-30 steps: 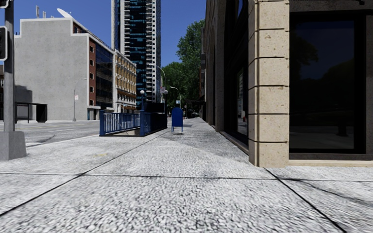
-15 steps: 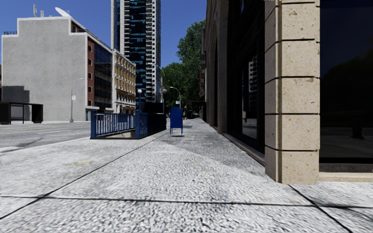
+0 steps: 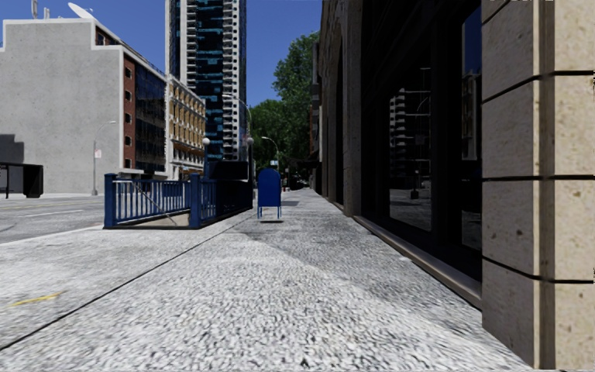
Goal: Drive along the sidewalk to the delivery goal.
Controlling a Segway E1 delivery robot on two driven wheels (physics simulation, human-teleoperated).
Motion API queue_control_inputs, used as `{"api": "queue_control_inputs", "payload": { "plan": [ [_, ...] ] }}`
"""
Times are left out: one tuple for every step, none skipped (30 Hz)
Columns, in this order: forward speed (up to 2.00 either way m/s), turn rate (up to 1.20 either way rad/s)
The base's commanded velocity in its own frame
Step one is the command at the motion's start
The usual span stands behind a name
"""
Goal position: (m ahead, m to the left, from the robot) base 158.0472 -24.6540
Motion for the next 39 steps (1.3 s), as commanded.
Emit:
{"api": "queue_control_inputs", "payload": {
  "plan": [
    [2.00,-0.25],
    [2.00,-0.25],
    [2.00,-0.25],
    [2.00,-0.25],
    [2.00,-0.25],
    [2.00,-0.25],
    [2.00,-0.25],
    [2.00,-0.25],
    [2.00,-0.25],
    [2.00,-0.17],
    [2.00,0.00],
    [2.00,0.00],
    [2.00,0.00],
    [2.00,0.00],
    [2.00,0.00],
    [2.00,0.00],
    [2.00,0.00],
    [2.00,0.00],
    [2.00,0.00],
    [2.00,0.00],
    [2.00,0.00],
    [2.00,0.00],
    [2.00,0.00],
    [2.00,0.00],
    [2.00,0.00],
    [2.00,0.00],
    [2.00,0.00],
    [2.00,0.00],
    [2.00,0.00],
    [2.00,0.00],
    [2.00,0.00],
    [2.00,0.00],
    [2.00,0.00],
    [2.00,0.00],
    [2.00,0.00],
    [2.00,0.00],
    [2.00,0.00],
    [2.00,0.00],
    [2.00,0.00]
  ]
}}
